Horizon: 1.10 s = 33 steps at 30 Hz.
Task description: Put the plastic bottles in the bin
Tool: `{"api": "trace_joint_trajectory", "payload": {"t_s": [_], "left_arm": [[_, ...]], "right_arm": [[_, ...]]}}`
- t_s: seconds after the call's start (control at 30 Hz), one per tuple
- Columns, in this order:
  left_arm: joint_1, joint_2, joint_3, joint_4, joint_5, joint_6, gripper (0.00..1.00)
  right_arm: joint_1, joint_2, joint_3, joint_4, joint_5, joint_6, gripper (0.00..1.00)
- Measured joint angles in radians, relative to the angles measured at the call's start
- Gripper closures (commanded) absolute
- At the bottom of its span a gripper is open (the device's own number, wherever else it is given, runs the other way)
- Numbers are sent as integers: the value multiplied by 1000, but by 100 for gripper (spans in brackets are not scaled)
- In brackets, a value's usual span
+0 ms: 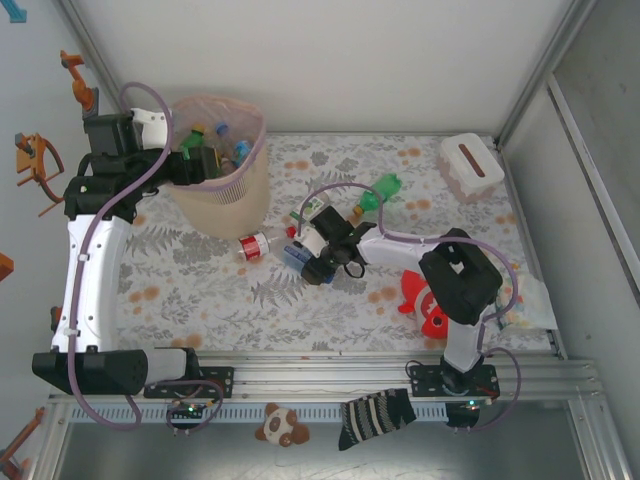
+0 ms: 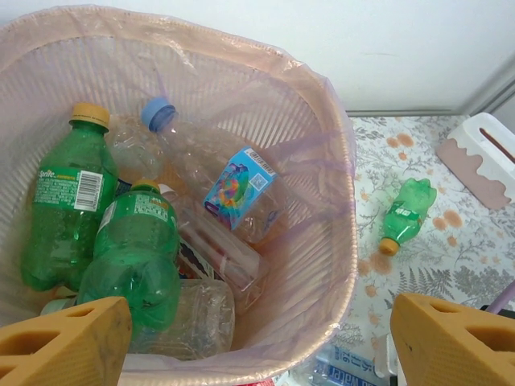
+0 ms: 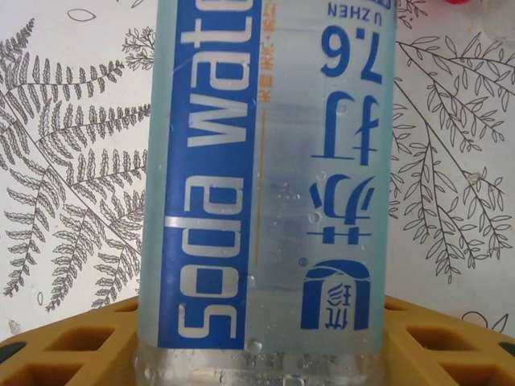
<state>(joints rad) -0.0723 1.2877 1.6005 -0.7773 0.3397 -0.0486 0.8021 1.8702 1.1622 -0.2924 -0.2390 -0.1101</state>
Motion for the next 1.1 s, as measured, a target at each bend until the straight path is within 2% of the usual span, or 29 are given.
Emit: {"api": "trace_joint_trajectory", "payload": {"t_s": [0.3,0.53,0.83,1.1], "left_arm": [[0,-4,-6,0,22,0,16],[0,-4,-6,-1,103,9,19],[-43,-1,9,-64,187,93,19],[-222,51,41,-188,233,229,15]], "right_arm": [[0,-16,-20,5,10,-21,52],[0,-148,-70,-44,76,-115,55],[29,-429,-134,-65,202,-467,56],[91,-588,-144,-65,320,-874,60]]}}
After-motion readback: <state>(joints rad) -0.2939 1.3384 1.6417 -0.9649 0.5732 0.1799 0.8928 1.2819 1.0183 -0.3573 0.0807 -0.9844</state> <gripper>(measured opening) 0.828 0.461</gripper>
